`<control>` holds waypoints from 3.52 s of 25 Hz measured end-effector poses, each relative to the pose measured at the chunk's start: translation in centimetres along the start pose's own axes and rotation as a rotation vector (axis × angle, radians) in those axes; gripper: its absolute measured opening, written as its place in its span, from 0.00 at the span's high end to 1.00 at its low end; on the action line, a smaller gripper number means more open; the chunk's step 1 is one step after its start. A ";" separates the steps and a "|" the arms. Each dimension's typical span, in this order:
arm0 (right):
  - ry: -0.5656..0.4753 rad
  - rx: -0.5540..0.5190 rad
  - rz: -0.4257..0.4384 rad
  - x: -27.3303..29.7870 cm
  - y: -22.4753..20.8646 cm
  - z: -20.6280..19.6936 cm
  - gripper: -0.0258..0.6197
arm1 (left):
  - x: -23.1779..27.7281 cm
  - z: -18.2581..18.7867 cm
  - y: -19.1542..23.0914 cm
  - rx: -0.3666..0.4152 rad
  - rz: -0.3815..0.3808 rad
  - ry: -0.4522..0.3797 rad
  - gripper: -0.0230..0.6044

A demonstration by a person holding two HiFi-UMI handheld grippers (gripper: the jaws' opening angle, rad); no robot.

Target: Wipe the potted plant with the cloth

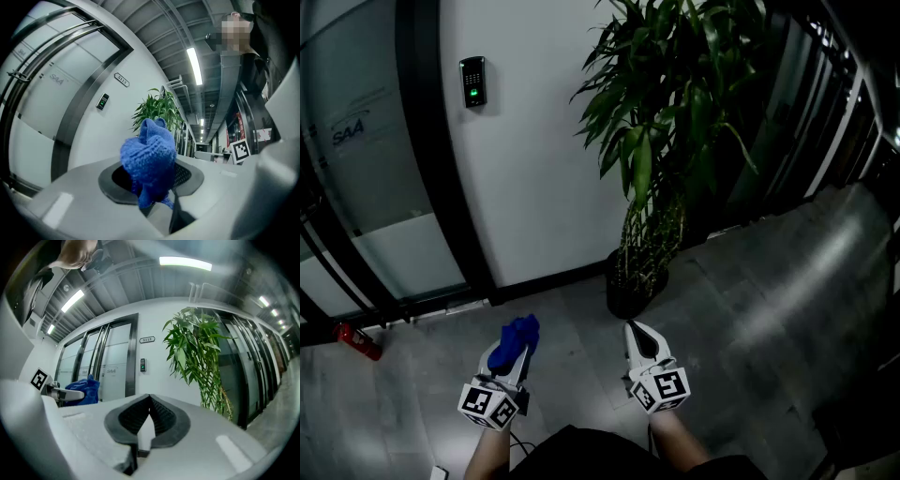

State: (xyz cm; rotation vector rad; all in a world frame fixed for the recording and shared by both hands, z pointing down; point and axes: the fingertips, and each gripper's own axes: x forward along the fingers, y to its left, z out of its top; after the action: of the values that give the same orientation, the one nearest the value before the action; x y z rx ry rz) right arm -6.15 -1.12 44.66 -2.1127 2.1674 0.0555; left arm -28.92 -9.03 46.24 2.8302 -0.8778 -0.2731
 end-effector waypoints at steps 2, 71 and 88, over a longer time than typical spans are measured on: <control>0.002 -0.002 0.004 0.6 0.4 -0.1 0.96 | -0.1 0.1 0.6 0.003 0.002 -0.003 0.72; -0.001 -0.259 -0.524 40.7 -20.9 1.2 0.96 | 46.2 12.7 11.5 0.136 -0.986 -0.053 0.72; -0.292 -0.188 -0.367 45.0 -22.0 9.5 0.96 | 54.9 24.6 2.7 0.617 -0.993 -0.237 0.72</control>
State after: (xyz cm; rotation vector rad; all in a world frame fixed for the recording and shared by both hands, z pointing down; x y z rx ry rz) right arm 15.34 -45.44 31.57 -2.3902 1.6451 0.5159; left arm 8.67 -45.20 16.11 3.6217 0.6352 -0.5216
